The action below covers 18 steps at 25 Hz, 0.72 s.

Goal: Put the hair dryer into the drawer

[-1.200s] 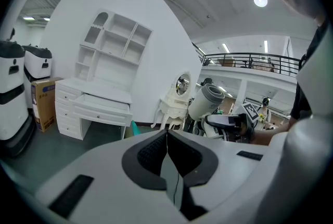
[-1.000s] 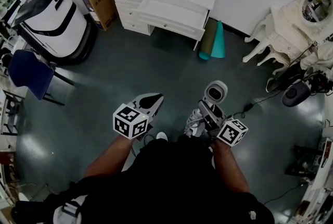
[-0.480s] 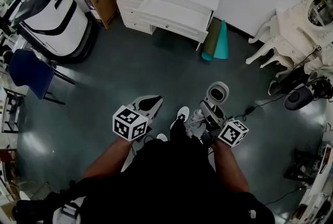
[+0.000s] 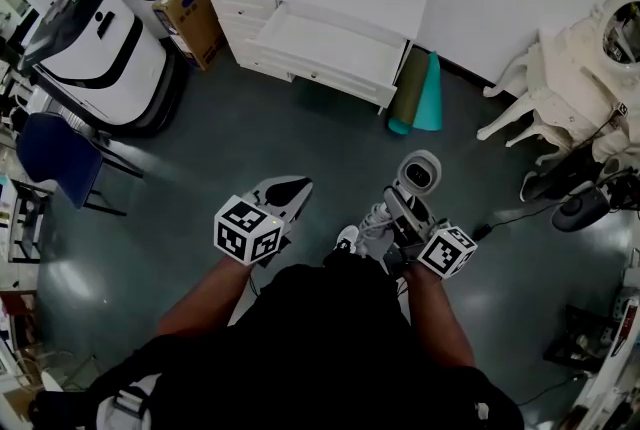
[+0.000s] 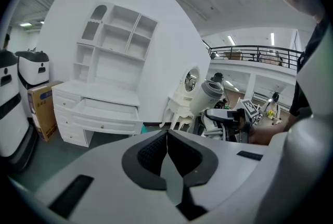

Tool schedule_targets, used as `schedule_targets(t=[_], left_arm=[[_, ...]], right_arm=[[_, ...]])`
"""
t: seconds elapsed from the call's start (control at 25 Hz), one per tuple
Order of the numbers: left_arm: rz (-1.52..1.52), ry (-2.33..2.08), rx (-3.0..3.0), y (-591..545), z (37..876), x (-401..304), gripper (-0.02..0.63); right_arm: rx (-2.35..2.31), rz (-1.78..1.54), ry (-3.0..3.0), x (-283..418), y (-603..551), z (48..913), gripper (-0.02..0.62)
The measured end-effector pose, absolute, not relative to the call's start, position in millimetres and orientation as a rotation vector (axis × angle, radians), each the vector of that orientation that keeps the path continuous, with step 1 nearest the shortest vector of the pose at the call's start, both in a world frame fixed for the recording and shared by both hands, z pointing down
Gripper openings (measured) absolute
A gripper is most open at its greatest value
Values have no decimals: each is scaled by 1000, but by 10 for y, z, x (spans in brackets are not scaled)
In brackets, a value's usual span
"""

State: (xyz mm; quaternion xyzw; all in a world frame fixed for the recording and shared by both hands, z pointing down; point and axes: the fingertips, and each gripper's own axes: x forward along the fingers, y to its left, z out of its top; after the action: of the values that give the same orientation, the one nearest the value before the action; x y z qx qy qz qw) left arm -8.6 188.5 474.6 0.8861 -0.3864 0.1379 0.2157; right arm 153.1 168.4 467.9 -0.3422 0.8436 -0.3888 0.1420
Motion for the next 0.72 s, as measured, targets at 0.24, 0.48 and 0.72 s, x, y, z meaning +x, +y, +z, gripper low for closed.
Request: schedule_targets(t=[0.24, 0.48, 0.72], left_arm=[[379, -1100, 2429, 1205, 4722, 87, 11], [368, -1132, 2410, 681, 4741, 232, 11], [381, -1150, 2361, 483, 4900, 195, 11]], right_arm=[[-959, -1139, 2459, 1709, 1042, 4682, 212], [-930, -1160, 2479, 1811, 487, 4746, 212], [-915, -1202, 2482, 1813, 240, 4871, 213]])
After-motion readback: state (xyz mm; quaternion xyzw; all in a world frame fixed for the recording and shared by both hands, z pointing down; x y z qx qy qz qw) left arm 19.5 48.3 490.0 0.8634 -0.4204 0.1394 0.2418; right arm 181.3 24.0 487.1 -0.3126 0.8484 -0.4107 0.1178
